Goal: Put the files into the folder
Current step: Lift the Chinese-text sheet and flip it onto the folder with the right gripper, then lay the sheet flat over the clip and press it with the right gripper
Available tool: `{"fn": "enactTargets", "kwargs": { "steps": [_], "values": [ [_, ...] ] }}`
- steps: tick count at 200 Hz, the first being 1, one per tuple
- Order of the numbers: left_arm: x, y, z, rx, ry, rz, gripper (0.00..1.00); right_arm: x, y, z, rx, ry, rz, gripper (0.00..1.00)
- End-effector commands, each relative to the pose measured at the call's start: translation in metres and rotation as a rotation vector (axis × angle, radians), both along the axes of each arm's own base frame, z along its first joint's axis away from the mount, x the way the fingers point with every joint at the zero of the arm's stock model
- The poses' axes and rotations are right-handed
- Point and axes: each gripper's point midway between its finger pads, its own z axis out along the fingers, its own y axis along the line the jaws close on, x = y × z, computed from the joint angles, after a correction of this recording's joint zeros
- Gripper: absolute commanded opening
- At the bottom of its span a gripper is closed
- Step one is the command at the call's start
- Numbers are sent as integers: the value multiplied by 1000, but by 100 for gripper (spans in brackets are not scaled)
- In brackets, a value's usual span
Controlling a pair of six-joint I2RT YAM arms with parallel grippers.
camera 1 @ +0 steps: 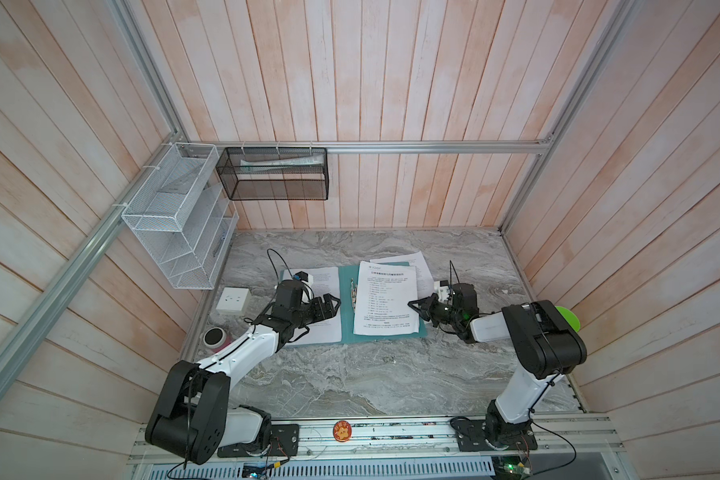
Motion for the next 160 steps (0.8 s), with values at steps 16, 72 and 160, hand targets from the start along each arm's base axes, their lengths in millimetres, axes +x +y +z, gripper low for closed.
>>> {"fn": "enactTargets", "kwargs": {
  "steps": [16, 72, 160],
  "values": [
    [-1, 0, -6, -9, 9, -1, 91, -11, -1, -16, -78, 6, 70, 0],
    [-2, 1, -7, -7, 12, 0, 91, -18, -3, -26, -135, 13, 125, 0],
    [-1, 0, -10, -6, 21, -1, 90, -21, -14, -34, -239, 11, 159, 0]
  ]
}}
